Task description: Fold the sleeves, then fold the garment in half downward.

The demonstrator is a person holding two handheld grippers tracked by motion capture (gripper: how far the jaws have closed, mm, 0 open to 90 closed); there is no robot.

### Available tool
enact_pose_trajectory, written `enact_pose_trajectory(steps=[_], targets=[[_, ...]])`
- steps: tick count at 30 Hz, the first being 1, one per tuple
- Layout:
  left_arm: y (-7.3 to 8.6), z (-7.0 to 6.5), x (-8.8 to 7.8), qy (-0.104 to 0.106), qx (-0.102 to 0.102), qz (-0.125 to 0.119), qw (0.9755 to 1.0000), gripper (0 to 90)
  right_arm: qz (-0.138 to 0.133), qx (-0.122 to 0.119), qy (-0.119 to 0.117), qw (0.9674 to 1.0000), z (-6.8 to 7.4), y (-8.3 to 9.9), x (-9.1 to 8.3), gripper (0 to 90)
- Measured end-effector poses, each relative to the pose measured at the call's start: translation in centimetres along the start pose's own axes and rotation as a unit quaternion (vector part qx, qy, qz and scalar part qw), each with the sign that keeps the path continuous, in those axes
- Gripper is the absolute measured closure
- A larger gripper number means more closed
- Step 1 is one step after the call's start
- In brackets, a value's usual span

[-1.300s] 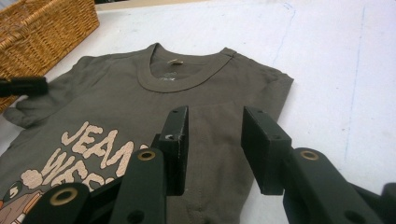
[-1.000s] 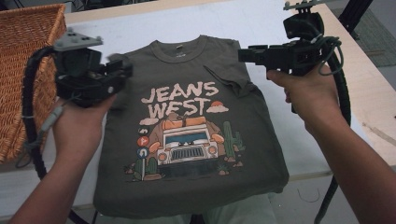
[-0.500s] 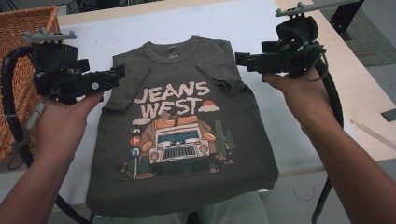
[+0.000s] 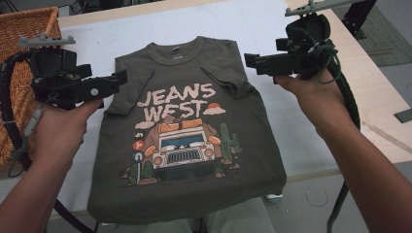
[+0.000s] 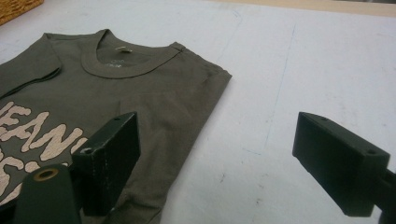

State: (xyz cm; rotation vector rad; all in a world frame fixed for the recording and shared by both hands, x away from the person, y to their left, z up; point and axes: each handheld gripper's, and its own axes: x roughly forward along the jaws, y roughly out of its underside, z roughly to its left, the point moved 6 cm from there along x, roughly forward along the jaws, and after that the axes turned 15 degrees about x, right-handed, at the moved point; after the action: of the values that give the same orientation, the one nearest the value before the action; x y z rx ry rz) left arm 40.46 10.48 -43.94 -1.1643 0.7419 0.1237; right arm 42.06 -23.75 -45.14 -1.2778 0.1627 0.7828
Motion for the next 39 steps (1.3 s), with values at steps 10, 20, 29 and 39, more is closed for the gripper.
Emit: enact_pose_trajectory(steps=[10, 20, 29, 39], targets=[[0.2, 1.6, 0.9, -0.004, 0.009, 0.015, 0.9998, 17.5, 0.001, -0.004, -0.012, 0.9999, 0.2, -0.1, 0.5, 14.6], [0.6, 3.3, 3.9, 0.001, 0.028, 0.047, 0.9985, 30.4, 0.007, -0.016, -0.029, 0.9994, 0.8, -0.3, 1.2, 14.4], [0.0, 4.4, 6.8, 0.035, 0.061, 0.066, 0.9954, 39.6, 0.009, -0.023, -0.045, 0.9987, 1.2, -0.7, 1.0, 14.4], [0.5, 5.6, 8.4, 0.053, 0.057, 0.071, 0.9944, 57.1, 0.016, -0.026, -0.055, 0.998, 1.2, -0.9, 1.8, 14.5]])
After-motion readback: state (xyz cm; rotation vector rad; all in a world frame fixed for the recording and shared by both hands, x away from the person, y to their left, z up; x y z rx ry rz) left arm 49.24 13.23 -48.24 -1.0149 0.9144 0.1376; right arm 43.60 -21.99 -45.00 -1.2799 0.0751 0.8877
